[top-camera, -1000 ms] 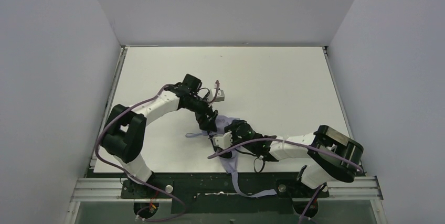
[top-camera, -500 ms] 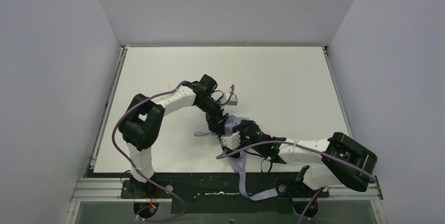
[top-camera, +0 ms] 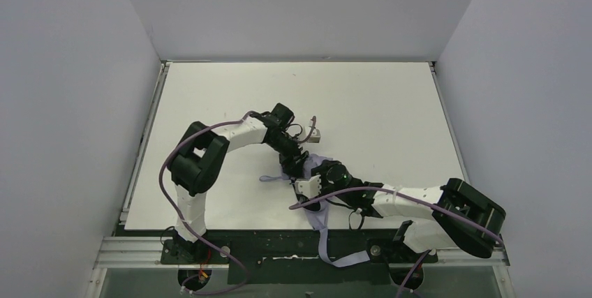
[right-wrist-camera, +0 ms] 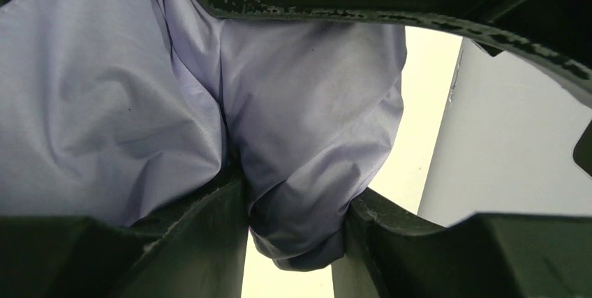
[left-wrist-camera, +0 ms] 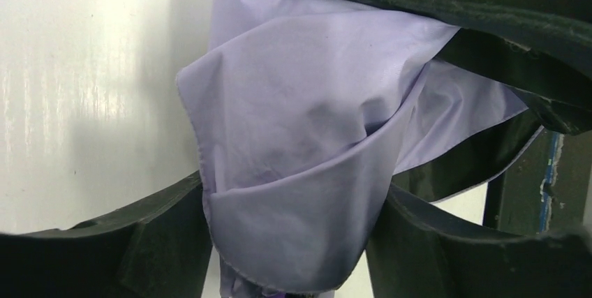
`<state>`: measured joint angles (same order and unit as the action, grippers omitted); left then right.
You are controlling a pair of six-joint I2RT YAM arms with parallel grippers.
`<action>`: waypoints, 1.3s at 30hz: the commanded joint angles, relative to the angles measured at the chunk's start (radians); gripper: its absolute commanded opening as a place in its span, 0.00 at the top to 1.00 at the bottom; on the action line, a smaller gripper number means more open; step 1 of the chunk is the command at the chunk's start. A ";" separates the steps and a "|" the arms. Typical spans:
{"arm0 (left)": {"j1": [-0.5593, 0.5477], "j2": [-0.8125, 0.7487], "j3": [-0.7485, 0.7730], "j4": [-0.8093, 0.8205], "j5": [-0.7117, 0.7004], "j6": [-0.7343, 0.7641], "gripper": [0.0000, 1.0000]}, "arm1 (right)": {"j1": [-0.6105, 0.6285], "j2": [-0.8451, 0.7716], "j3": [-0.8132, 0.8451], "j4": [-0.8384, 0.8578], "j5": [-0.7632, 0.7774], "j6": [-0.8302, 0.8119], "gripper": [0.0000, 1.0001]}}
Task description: Put away the umbrella
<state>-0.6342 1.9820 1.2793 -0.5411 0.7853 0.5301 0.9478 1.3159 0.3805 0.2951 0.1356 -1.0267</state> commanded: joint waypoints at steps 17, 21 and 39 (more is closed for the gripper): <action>-0.026 -0.106 -0.110 0.135 -0.139 0.028 1.00 | -0.005 -0.341 0.176 -0.465 -0.111 0.190 0.32; -0.038 -0.158 -0.145 0.181 -0.189 0.035 1.00 | -0.004 -0.468 0.237 -0.565 -0.156 0.354 0.30; -0.253 -0.314 -0.471 0.555 -0.579 0.121 1.00 | -0.345 -0.474 0.521 -0.655 0.014 1.053 0.14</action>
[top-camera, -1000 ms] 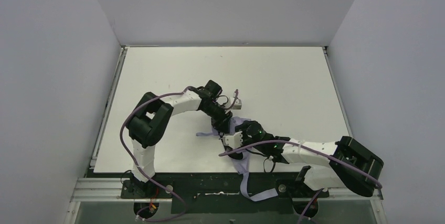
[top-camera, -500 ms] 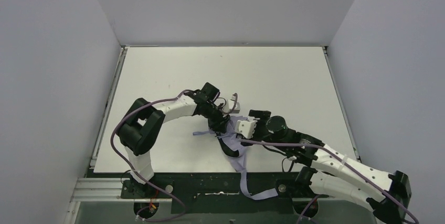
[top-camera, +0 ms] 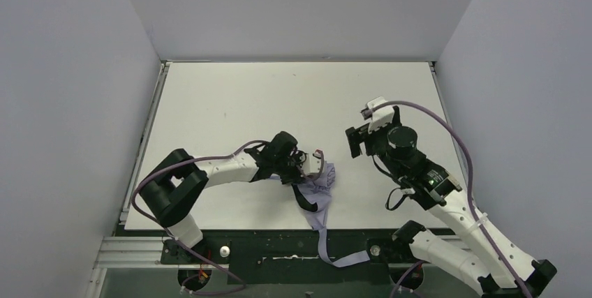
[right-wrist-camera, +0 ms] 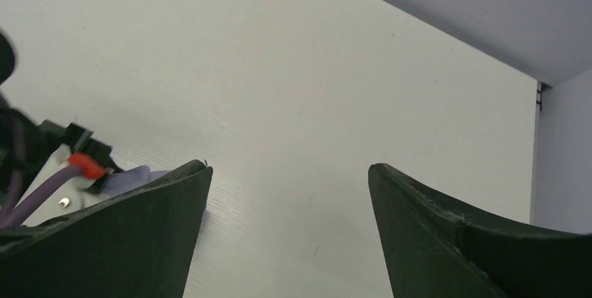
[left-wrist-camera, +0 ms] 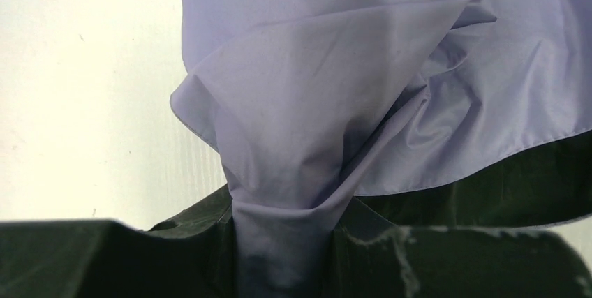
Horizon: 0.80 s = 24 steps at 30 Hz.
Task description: Put away the umbrella
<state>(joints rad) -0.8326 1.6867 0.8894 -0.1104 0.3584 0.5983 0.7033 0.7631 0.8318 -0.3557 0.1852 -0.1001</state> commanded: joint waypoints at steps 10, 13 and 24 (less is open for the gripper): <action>-0.172 0.000 -0.265 0.515 -0.400 0.162 1.00 | -0.284 0.593 0.244 -0.293 -0.645 -0.019 0.12; -0.205 0.022 -0.304 0.612 -0.460 0.204 1.00 | -0.277 0.645 0.231 -0.253 -0.740 -0.033 0.12; -0.272 0.098 -0.359 0.780 -0.568 0.325 1.00 | -0.275 0.721 0.231 -0.271 -0.960 -0.230 0.10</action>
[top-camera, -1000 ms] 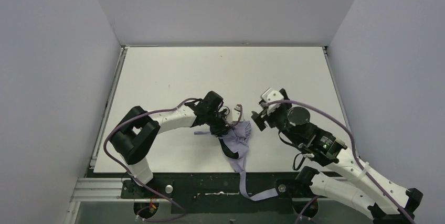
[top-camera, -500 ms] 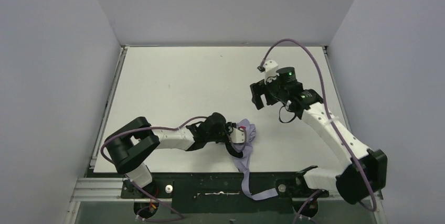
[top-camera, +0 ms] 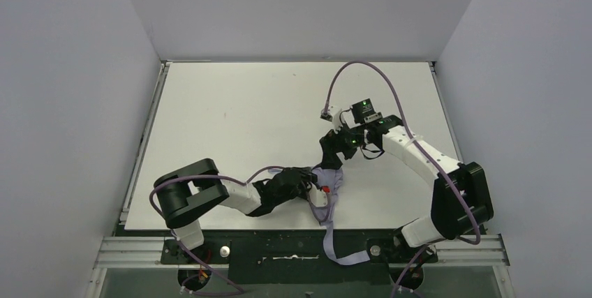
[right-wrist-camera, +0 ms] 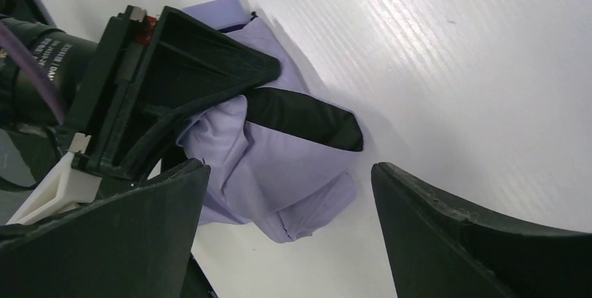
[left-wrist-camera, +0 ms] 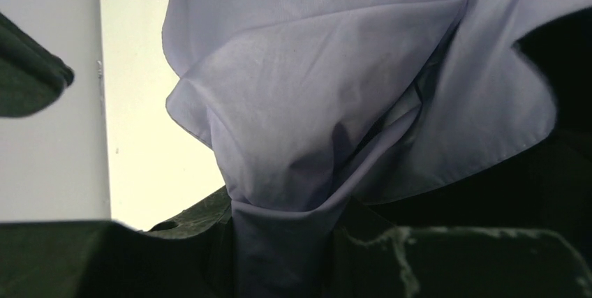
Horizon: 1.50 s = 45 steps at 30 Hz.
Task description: Put away the umbrella
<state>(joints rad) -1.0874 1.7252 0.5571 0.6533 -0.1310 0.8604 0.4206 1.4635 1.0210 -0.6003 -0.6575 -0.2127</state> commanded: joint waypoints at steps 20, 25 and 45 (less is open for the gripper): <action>-0.054 0.084 0.000 -0.024 -0.119 0.061 1.00 | 0.046 0.286 0.138 -0.262 -0.061 -0.310 0.14; -0.052 0.058 0.008 -0.037 -0.135 0.022 1.00 | 0.057 0.327 0.127 -0.257 0.015 -0.293 0.43; -0.039 -0.550 -0.020 -0.369 0.021 -0.362 0.31 | 0.097 0.183 -0.027 0.037 0.328 -0.352 0.71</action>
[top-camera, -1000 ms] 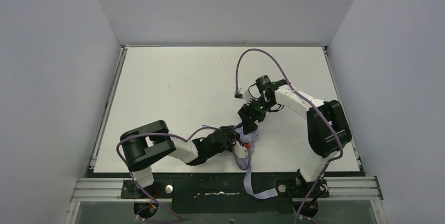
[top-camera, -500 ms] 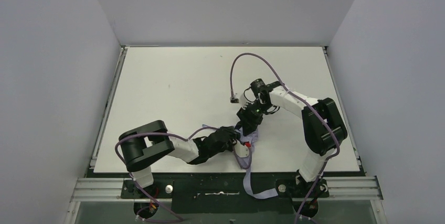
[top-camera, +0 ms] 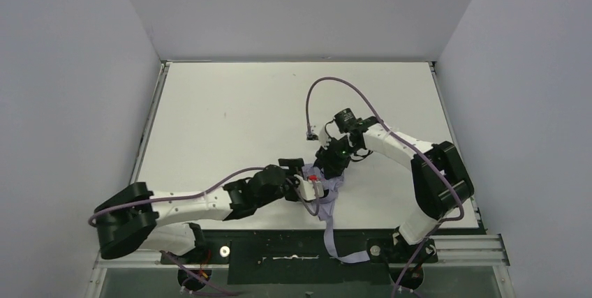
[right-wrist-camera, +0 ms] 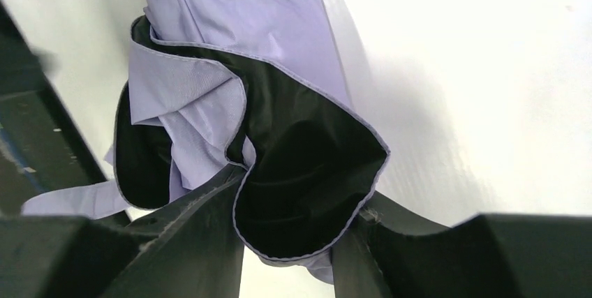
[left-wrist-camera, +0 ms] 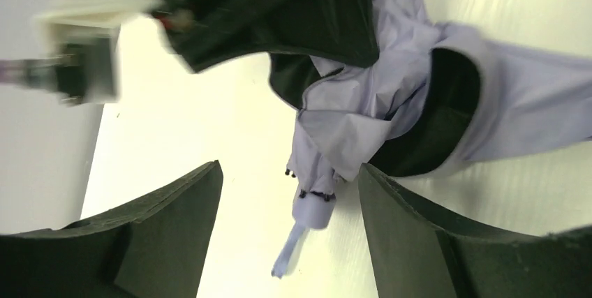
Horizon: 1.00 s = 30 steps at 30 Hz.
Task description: Put away the umbrella
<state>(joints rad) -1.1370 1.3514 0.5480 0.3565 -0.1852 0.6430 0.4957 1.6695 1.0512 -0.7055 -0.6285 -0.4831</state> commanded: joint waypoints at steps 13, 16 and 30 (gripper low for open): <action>0.284 -0.470 0.053 -0.320 0.127 -0.466 0.17 | 0.151 -0.222 -0.323 0.446 0.393 -0.309 0.74; 0.311 -0.426 0.103 -0.395 0.147 -0.474 0.17 | 0.171 -0.246 -0.358 0.476 0.410 -0.334 0.74; 0.478 -0.070 0.262 -0.469 0.768 -0.511 0.13 | 0.348 -0.357 -0.547 0.737 0.527 -0.410 0.76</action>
<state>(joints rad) -0.7002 1.2011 0.7597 -0.1287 0.2901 0.1490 0.8021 1.3216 0.5488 -0.0288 -0.1558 -0.8639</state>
